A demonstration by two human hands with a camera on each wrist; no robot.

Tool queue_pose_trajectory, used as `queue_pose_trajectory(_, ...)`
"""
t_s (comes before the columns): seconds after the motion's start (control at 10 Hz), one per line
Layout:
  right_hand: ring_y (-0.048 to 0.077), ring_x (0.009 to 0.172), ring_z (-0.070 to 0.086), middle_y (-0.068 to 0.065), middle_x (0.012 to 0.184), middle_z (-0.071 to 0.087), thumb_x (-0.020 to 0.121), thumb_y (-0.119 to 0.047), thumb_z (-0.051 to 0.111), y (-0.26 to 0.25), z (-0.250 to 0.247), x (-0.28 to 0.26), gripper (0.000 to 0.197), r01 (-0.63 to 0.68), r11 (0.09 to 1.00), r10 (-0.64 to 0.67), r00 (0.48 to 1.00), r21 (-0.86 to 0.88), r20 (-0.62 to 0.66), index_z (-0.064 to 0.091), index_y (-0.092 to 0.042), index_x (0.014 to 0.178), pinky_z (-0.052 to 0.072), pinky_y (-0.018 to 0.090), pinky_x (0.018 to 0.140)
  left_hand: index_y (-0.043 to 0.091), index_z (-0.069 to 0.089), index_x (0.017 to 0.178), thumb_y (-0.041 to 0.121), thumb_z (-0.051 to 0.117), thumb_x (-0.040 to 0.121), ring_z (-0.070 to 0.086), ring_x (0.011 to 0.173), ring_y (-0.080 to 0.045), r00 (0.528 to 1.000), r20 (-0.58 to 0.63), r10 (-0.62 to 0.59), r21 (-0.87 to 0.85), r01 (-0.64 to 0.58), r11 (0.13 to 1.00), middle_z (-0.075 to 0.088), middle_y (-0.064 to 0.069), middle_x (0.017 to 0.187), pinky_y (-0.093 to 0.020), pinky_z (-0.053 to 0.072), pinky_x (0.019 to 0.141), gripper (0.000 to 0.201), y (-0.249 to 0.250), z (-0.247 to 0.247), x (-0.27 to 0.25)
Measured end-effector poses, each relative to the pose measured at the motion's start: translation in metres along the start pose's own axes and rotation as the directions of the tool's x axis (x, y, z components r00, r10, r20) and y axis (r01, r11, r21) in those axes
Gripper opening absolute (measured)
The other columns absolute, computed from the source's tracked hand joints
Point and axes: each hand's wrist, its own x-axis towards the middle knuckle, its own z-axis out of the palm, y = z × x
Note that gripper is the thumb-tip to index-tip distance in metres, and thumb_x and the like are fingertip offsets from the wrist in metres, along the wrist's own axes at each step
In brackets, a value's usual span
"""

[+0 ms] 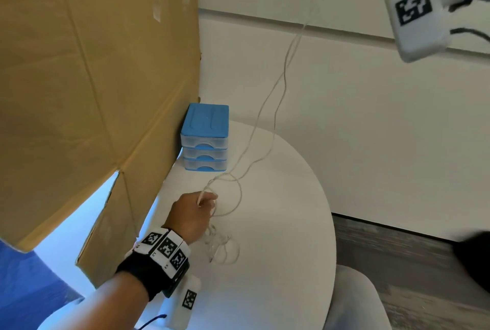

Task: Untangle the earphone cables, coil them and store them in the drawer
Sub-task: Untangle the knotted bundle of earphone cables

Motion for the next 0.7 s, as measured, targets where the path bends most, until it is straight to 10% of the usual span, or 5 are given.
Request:
queue_pose_trajectory(0.2, 0.025, 0.053, 0.066, 0.012, 0.065, 0.057, 0.094, -0.010, 0.055, 0.015, 0.061, -0.137, 0.014, -0.157, 0.987, 0.160, 0.984, -0.038, 0.078, 0.054, -0.011, 0.080, 0.057, 0.034, 0.049, 0.012, 0.071, 0.080, 0.008, 0.054, 0.093, 0.065, 0.071, -0.025, 0.994, -0.101, -0.048, -0.454, -0.003, 0.891, 0.071, -0.003, 0.073, -0.033, 0.055, 0.067, 0.022, 0.037, -0.018, -0.005)
queue_pose_trajectory(0.4, 0.026, 0.056, 0.066, 0.017, 0.075, 0.066, 0.098, -0.016, 0.056, 0.131, 0.093, -0.227, 0.018, -0.428, 0.818, 0.526, 0.826, -0.384, 0.200, 0.057, -0.008, 0.082, 0.054, 0.033, 0.056, 0.004, 0.071, 0.098, 0.010, 0.054, 0.094, 0.069, 0.065, -0.021, 0.999, -0.033, -0.028, -0.614, 0.001, 0.789, 0.073, -0.015, 0.088, -0.023, 0.048, 0.056, 0.019, 0.056, -0.032, -0.014)
queue_pose_trajectory(0.5, 0.025, 0.067, 0.069, 0.013, 0.086, 0.072, 0.094, -0.020, 0.060, 0.178, 0.106, -0.257, 0.010, -0.420, 0.716, 0.621, 0.748, -0.557, 0.235, 0.063, -0.011, 0.093, 0.055, 0.035, 0.065, 0.008, 0.072, 0.099, 0.010, 0.057, 0.093, 0.071, 0.074, -0.026, 1.000, 0.005, -0.009, -0.640, 0.011, 0.769, 0.075, -0.016, 0.094, -0.022, 0.053, 0.056, 0.017, 0.060, -0.031, -0.016)
queue_pose_trajectory(0.6, 0.024, 0.115, 0.059, 0.005, 0.130, 0.060, 0.089, -0.026, 0.064, 0.193, 0.128, -0.289, 0.050, -0.119, 0.620, 0.636, 0.655, -0.776, 0.408, 0.048, -0.027, 0.136, 0.045, 0.029, 0.093, 0.011, 0.073, 0.099, 0.011, 0.058, 0.091, 0.071, 0.079, -0.028, 1.000, 0.024, 0.016, -0.640, 0.003, 0.768, 0.075, -0.014, 0.097, -0.023, 0.055, 0.061, 0.017, 0.063, -0.030, -0.018)
queue_pose_trajectory(0.7, 0.021, 0.140, 0.036, -0.001, 0.154, 0.034, 0.088, -0.026, 0.068, 0.182, 0.156, -0.317, 0.075, 0.019, 0.726, 0.562, 0.559, -0.687, 0.610, 0.028, -0.031, 0.151, 0.032, 0.032, 0.112, 0.010, 0.072, 0.103, 0.013, 0.057, 0.092, 0.073, 0.079, -0.029, 0.999, 0.032, 0.026, -0.654, 0.001, 0.756, 0.075, -0.013, 0.098, -0.026, 0.053, 0.062, 0.019, 0.067, -0.029, -0.019)
